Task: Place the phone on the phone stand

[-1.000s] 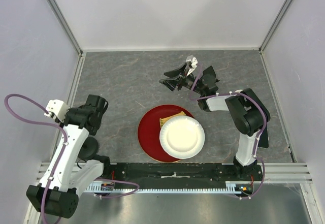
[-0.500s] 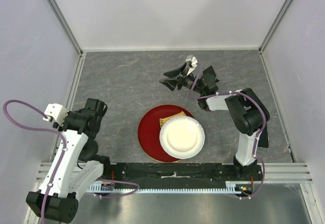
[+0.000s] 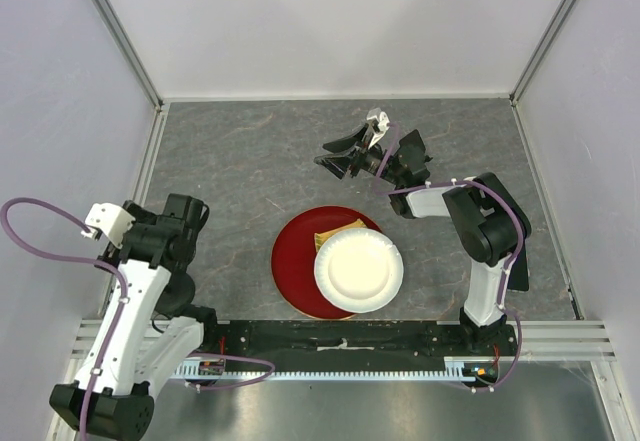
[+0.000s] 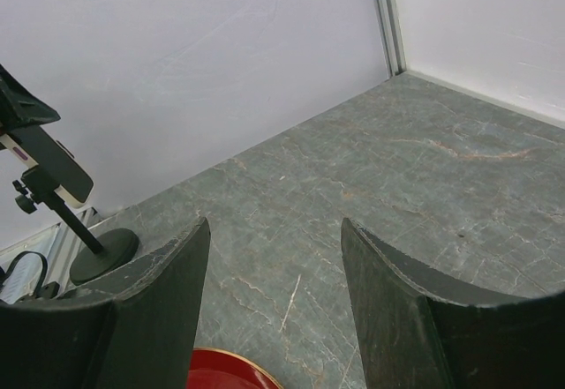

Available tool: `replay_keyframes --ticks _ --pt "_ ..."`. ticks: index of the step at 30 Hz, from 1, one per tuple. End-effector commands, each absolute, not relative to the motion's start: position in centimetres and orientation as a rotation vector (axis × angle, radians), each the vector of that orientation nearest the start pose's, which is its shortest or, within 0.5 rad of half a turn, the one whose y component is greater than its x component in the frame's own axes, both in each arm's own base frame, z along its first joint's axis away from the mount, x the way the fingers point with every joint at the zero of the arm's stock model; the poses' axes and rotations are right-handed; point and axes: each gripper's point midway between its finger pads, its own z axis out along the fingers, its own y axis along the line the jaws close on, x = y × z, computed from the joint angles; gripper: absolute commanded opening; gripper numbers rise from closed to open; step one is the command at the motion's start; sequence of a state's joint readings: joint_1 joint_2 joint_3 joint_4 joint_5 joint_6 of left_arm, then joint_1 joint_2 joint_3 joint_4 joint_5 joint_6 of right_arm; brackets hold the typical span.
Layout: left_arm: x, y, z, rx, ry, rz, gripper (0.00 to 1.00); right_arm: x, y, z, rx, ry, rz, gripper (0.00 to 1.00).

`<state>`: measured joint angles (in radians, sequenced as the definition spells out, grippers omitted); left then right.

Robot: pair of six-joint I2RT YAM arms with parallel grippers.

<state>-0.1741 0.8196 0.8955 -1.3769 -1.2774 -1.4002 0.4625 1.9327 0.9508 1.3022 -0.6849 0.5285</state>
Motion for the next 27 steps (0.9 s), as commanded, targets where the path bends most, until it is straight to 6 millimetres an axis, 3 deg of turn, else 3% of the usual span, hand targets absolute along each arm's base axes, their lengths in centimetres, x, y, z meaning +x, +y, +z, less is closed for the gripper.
replay_keyframes --ticks 1,8,9,10,11,12,15,16,17,19,20,22,23,25,26,27 --pt "14.0 13.3 25.5 -1.287 1.421 0.729 0.93 37.5 33.1 28.1 -0.660 0.974 1.219 0.68" --pt "15.2 11.4 28.2 -1.177 1.486 0.450 0.94 37.5 33.0 28.0 -0.658 0.978 1.219 0.68" --pt "16.5 10.9 29.7 -1.150 1.441 0.360 0.90 37.6 33.0 28.0 -0.656 0.984 1.219 0.68" --pt "16.8 10.5 29.9 -1.043 1.501 0.375 0.84 37.7 33.0 28.1 -0.655 0.984 1.213 0.68" --pt "17.8 9.1 30.4 -0.952 1.536 0.280 0.80 37.9 33.1 27.9 -0.653 1.001 1.216 0.68" --pt "18.5 8.4 33.2 -0.892 1.442 0.171 0.75 38.1 33.0 27.8 -0.649 1.010 1.209 0.68" --pt "19.5 6.3 36.5 -0.685 1.411 0.064 0.74 39.0 32.9 27.5 -0.630 1.057 1.171 0.69" --pt "19.9 5.7 38.7 -0.618 1.367 0.039 0.75 39.3 32.8 27.7 -0.633 1.059 1.146 0.69" --pt "20.7 4.2 39.7 -0.535 1.372 -0.025 0.76 40.0 32.8 27.0 -0.611 1.113 1.134 0.69" --pt "22.6 2.3 41.4 -0.447 1.387 -0.087 0.77 40.8 32.5 27.6 -0.579 1.144 1.093 0.70" --pt "23.8 0.2 41.6 -0.364 1.418 -0.165 0.77 42.4 31.9 26.7 -0.512 1.225 1.039 0.71" --pt "26.5 -2.3 41.0 -0.290 1.481 -0.249 0.77 43.9 30.9 27.7 -0.438 1.284 0.963 0.73" --pt "27.3 -4.2 41.6 -0.217 1.473 -0.338 0.77 45.1 30.3 25.6 -0.398 1.412 0.898 0.74" --pt "29.0 -6.5 40.5 -0.159 1.505 -0.423 0.77 48.0 27.5 26.4 -0.223 1.486 0.726 0.77" --pt "30.5 -7.6 40.4 -0.133 1.505 -0.454 0.77 48.7 26.2 24.2 -0.153 1.599 0.643 0.79" --pt "31.1 -9.3 39.8 -0.097 1.526 -0.489 0.78 50.3 23.3 24.5 0.012 1.619 0.512 0.81"
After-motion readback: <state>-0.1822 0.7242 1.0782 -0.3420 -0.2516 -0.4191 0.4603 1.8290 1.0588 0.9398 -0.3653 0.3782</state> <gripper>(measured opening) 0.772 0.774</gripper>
